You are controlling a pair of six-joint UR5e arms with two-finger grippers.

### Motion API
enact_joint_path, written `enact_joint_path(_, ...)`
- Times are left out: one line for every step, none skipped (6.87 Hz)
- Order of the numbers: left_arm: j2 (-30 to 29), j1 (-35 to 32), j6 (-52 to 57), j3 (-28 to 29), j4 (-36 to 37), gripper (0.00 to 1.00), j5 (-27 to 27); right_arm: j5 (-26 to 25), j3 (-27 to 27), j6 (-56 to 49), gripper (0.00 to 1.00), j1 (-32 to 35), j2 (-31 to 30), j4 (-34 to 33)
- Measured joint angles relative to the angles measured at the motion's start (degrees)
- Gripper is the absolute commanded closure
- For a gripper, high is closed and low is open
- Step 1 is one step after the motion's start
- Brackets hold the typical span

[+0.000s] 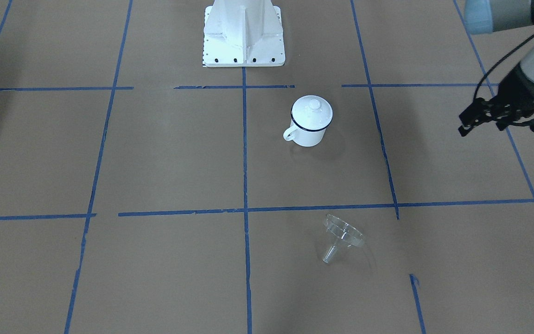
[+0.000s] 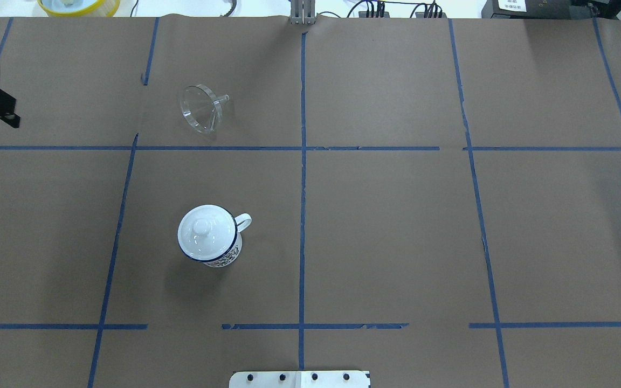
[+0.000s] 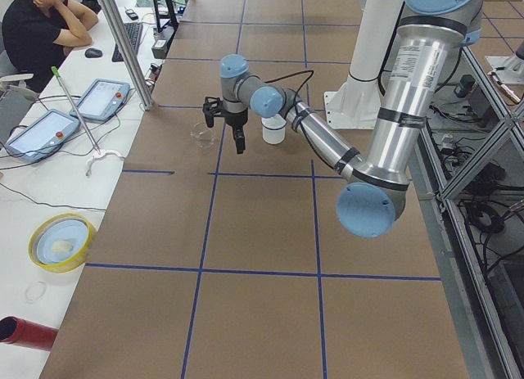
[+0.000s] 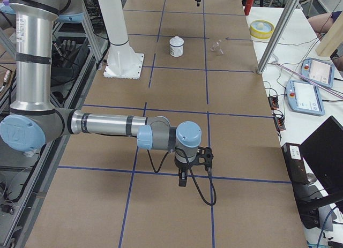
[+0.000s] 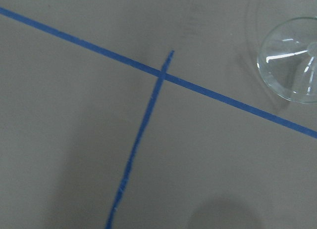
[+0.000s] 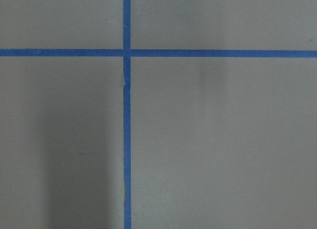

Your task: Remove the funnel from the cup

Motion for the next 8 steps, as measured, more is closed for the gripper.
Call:
enact_joint_path(0.67, -6.31, 11.31, 5.01, -0.61, 0.00, -1.27, 0.00, 0.01, 0.00, 0.00, 0.00, 0.00, 0.00)
enact_joint_path(0.72, -11.64, 18.87, 11.00, -2.83, 0.00, -2.41, 0.00, 0.02, 0.00, 0.00, 0.00, 0.00, 0.00)
enact_joint_path(0.35, -15.68, 22.11, 17.96, -7.73, 0.00, -2.99, 0.00, 0.02, 0.00, 0.00, 0.00, 0.00, 0.00)
enact_joint_path(-0.26, -18.29, 23.29, 24.49, -13.21, 0.00, -3.15, 0.00, 0.01, 0.00, 0.00, 0.00, 0.00, 0.00)
enact_joint_path(-0.29, -19.49, 23.62, 27.41, -15.96, 0.00, -3.30, 0.00, 0.01, 0.00, 0.00, 0.00, 0.00, 0.00)
enact_joint_path(0.41, -19.85, 23.58, 27.50, -17.03, 0.00, -3.32, 0.00, 0.02, 0.00, 0.00, 0.00, 0.00, 0.00)
enact_joint_path(1.22, -19.71, 23.44, 26.76, -17.60, 0.00, -1.88, 0.00, 0.02, 0.00, 0.00, 0.00, 0.00, 0.00)
enact_joint_path(2.11, -19.58, 23.36, 26.55, -18.21, 0.00, 0.24, 0.00, -0.01, 0.00, 0.00, 0.00, 0.00, 0.00)
